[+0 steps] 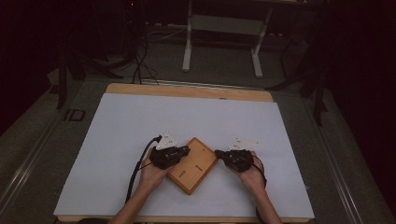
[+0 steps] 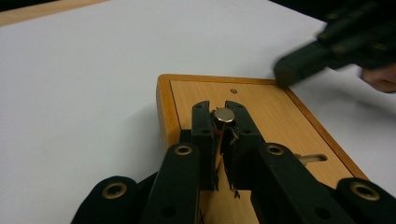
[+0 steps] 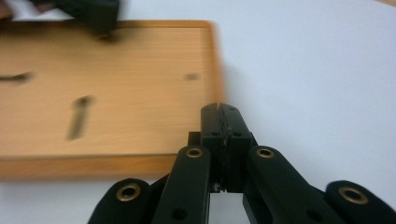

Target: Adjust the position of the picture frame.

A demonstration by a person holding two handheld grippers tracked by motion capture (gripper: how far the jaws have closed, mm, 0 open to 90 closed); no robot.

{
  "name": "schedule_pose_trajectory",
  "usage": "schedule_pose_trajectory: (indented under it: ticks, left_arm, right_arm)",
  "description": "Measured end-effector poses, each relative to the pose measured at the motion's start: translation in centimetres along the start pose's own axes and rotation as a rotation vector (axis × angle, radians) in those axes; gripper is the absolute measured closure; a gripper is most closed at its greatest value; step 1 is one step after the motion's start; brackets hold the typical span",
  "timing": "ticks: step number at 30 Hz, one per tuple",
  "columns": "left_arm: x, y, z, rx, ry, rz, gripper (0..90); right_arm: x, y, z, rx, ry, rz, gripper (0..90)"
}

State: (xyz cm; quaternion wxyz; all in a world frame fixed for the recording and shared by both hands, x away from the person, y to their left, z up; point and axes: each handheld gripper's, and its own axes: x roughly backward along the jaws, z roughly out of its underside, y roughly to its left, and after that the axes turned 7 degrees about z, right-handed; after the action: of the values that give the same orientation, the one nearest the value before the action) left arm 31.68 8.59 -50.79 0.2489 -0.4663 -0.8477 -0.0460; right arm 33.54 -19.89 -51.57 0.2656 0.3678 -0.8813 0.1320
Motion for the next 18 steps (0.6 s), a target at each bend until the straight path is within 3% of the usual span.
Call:
schedule_pose_trajectory:
  ticks: [1, 4, 8, 12, 18]
  left_arm:
    - [0.0, -0.2, -0.1, -0.015, -0.004, 0.011, 83.7]
    - [-0.1, -0.4, -0.1, -0.028, -0.005, 0.024, 83.8]
    - [-0.2, -0.5, -0.2, -0.036, 0.000, 0.029, 83.9]
    - [-0.3, -0.4, 0.0, -0.033, 0.013, 0.030, 84.1]
    - [-0.6, -0.2, 0.0, -0.020, 0.051, 0.021, 84.3]
  right_arm:
    - [-0.1, -0.7, 0.1, -0.036, -0.005, 0.037, 89.7]
    - [-0.4, -1.3, 0.1, -0.058, 0.001, 0.052, 89.7]
    - [-1.1, -1.4, 0.4, -0.067, 0.042, 0.017, 89.7]
    - [-1.2, -0.8, 0.4, -0.031, 0.073, -0.002, 89.9]
    - [-0.7, -1.0, 1.1, -0.059, 0.117, -0.024, 90.0]
